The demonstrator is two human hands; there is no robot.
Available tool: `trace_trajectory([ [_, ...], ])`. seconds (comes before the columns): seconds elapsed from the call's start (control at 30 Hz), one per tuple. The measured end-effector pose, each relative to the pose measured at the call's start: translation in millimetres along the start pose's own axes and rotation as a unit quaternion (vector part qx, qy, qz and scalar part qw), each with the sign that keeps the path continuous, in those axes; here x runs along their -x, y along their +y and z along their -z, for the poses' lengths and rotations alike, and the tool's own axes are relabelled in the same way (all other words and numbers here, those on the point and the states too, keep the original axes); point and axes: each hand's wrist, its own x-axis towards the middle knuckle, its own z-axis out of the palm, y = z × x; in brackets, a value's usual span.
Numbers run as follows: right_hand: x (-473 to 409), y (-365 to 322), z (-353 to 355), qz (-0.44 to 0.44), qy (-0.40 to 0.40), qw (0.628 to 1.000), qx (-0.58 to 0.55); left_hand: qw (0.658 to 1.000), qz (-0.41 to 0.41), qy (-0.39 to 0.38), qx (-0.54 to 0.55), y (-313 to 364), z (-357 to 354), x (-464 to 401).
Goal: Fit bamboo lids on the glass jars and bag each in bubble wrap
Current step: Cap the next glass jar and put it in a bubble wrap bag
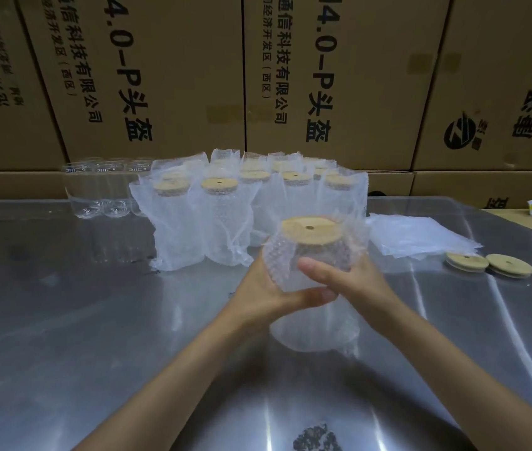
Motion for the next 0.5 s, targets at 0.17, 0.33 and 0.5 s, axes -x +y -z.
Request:
trace_trajectory([
  [0.17,-0.9,5.5,4.4,-0.075,-0.078,0.994,-0.004,0.999,0.008,0.045,0.008,3.9,11.2,-0.9],
  [0.33,-1.0,15.3,18.0,-0.152,-0.159,0.976,-0.004,0.997,0.004,0.069,0.014,6.0,12.5,1.0],
  [0.5,5.3,34.2,-9.9,-0.112,-0.138,0.981,0.074,0.995,-0.008,0.1,0.029,6.1,12.4,1.1],
])
